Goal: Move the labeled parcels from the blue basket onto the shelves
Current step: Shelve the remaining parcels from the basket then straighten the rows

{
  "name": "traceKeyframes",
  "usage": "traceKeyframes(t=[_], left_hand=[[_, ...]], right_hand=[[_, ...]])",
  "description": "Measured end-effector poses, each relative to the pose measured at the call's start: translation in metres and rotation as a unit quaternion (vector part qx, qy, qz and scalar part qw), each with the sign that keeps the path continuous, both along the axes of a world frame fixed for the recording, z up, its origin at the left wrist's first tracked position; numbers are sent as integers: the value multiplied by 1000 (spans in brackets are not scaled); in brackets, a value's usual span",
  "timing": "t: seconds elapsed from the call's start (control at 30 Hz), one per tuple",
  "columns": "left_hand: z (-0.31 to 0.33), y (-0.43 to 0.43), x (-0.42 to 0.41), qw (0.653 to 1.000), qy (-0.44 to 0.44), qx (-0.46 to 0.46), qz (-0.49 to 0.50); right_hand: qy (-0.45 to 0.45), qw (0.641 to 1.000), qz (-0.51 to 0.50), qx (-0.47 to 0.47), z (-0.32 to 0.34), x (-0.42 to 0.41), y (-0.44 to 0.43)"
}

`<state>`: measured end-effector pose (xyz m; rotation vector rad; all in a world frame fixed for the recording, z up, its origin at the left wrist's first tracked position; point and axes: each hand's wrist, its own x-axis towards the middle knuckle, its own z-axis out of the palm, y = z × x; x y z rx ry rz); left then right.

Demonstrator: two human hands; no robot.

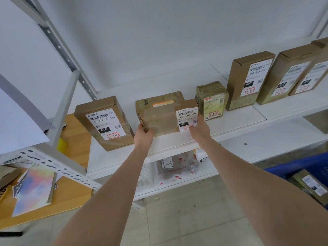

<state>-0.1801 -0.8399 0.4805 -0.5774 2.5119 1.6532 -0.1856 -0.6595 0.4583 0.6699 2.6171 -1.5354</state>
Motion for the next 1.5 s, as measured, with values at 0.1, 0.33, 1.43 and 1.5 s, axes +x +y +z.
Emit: traceKeyframes(t=[0.1, 0.33, 1.43, 1.5], left_hand=[[-2, 0, -1, 1000, 4, -14, 1], [-3, -4, 2, 999, -3, -35, 1], [-4, 414, 183, 917, 9, -170, -362], [-13, 469, 207, 903, 5, -171, -394]], right_hand=[[-8, 1000, -6, 4, -6, -1, -1], [-10, 1000, -6, 8, -8, 0, 0], [-38, 984, -173, -12, 9, 264, 341], [-53, 981, -184, -12, 3, 291, 391]])
